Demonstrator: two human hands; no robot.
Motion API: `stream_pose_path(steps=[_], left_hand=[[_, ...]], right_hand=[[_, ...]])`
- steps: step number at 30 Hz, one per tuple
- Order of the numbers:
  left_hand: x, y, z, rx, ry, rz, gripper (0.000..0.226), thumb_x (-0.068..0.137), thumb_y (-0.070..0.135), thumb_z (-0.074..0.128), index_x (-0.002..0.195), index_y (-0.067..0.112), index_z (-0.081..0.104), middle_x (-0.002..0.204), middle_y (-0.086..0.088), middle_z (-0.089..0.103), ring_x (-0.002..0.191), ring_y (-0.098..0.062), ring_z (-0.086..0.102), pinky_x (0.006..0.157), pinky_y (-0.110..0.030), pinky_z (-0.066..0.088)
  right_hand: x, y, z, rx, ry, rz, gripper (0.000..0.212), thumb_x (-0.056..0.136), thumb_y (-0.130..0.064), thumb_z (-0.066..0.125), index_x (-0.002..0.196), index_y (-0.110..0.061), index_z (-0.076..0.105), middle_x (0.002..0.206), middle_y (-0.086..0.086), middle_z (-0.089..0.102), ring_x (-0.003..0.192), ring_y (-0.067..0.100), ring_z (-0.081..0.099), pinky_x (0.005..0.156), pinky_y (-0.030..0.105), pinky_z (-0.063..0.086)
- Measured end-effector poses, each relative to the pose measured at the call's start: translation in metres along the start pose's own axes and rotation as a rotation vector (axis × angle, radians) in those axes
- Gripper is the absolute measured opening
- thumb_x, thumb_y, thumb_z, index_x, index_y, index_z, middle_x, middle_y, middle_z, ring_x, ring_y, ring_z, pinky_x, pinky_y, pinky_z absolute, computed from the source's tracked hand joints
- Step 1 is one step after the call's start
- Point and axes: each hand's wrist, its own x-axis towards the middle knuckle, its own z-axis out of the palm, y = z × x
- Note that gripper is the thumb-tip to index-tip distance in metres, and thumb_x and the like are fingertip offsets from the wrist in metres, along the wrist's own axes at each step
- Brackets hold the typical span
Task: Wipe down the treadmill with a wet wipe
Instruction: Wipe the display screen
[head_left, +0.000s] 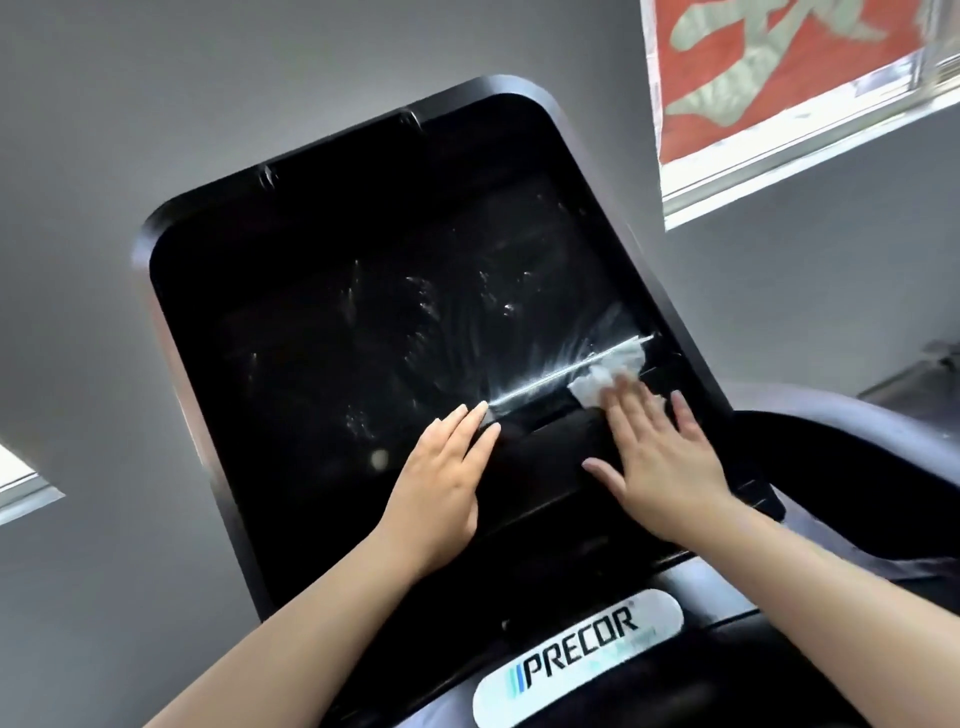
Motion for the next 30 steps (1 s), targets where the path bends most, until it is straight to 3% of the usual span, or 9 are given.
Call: stream_pose_path(steps=[3,7,10,15,19,21,24,28,30], left_hand=[[0.006,0.01,-0.001,0.01,-0.054,0.0,0.071,0.058,0.016,0.075,0.125,0.005,0.058,0.135,-0.016,0.052,0.125,-0.031,0.049,0.102,-0.047,0.04],[0.019,0.019,-0.001,-0.001,-0.046,0.006,0.066,0.059,0.021,0.07,0.123,0.006,0.06,0.134,-0.016,0.054,0.122,-0.031,0.051,0.098,-0.048,0.042],[0.025,0.023,-0.002,0.003,-0.073,0.005,0.073,0.053,0.022,0.083,0.121,0.006,0.062,0.132,-0.016,0.055,0.121,-0.032,0.054,0.098,-0.048,0.044],[0.023,0.031,-0.003,0.024,-0.101,-0.022,0.077,0.051,0.027,0.086,0.121,0.007,0.063,0.132,-0.016,0.055,0.121,-0.031,0.055,0.098,-0.044,0.043],[0.028,0.039,-0.002,0.011,-0.103,-0.03,0.08,0.046,0.027,0.086,0.119,0.006,0.063,0.13,-0.015,0.057,0.117,-0.029,0.057,0.095,-0.045,0.046],[0.032,0.041,-0.002,-0.003,-0.094,-0.034,0.079,0.046,0.026,0.085,0.12,0.006,0.063,0.13,-0.014,0.057,0.117,-0.029,0.057,0.095,-0.044,0.046],[0.033,0.044,-0.002,0.002,-0.109,-0.052,0.081,0.049,0.027,0.085,0.123,0.005,0.061,0.133,-0.015,0.055,0.12,-0.029,0.055,0.099,-0.042,0.041],[0.03,0.051,0.0,0.013,-0.118,-0.072,0.078,0.059,0.026,0.08,0.131,0.006,0.054,0.14,-0.015,0.047,0.129,-0.03,0.047,0.106,-0.04,0.03],[0.027,0.052,0.001,0.024,-0.111,-0.069,0.08,0.051,0.027,0.084,0.124,0.005,0.06,0.134,-0.015,0.054,0.122,-0.03,0.054,0.101,-0.04,0.038]], right_hand=[[0.016,0.015,-0.01,0.1,-0.173,0.234,0.083,0.09,-0.065,0.006,0.148,-0.008,-0.013,0.152,0.008,-0.026,0.146,0.024,-0.01,0.117,0.041,-0.007],[-0.017,-0.026,0.008,0.141,-0.13,-0.219,0.086,0.094,-0.063,0.001,0.139,-0.002,0.042,0.147,0.018,0.034,0.138,0.031,0.031,0.112,0.041,0.016],[-0.02,-0.004,0.003,0.051,-0.213,-0.293,0.085,0.095,-0.058,0.0,0.129,-0.006,0.057,0.139,0.012,0.05,0.132,0.025,0.044,0.11,0.043,0.016],[0.013,0.026,-0.006,0.112,-0.121,0.142,0.084,0.087,-0.064,-0.003,0.148,-0.007,-0.011,0.152,0.009,-0.026,0.146,0.024,-0.01,0.116,0.04,-0.01],[-0.019,-0.015,0.007,0.16,-0.114,-0.306,0.082,0.093,-0.06,0.012,0.132,0.001,0.051,0.143,0.02,0.042,0.136,0.034,0.034,0.11,0.042,0.018],[-0.03,-0.006,0.009,0.09,-0.208,-0.469,0.072,0.088,-0.056,0.029,0.123,-0.003,0.062,0.135,0.017,0.053,0.13,0.029,0.045,0.109,0.042,0.02],[-0.007,0.029,0.005,0.034,-0.103,-0.298,0.076,0.084,-0.057,0.029,0.127,-0.001,0.058,0.138,0.018,0.05,0.131,0.027,0.045,0.112,0.042,0.011],[0.016,0.036,-0.001,0.096,-0.012,0.055,0.089,0.079,-0.064,-0.003,0.144,-0.002,-0.007,0.154,0.016,-0.011,0.144,0.022,-0.005,0.111,0.037,-0.016],[-0.001,0.01,0.008,0.154,0.0,-0.033,0.089,0.086,-0.064,0.009,0.143,0.004,0.019,0.152,0.024,0.015,0.142,0.031,0.014,0.113,0.041,0.005]])
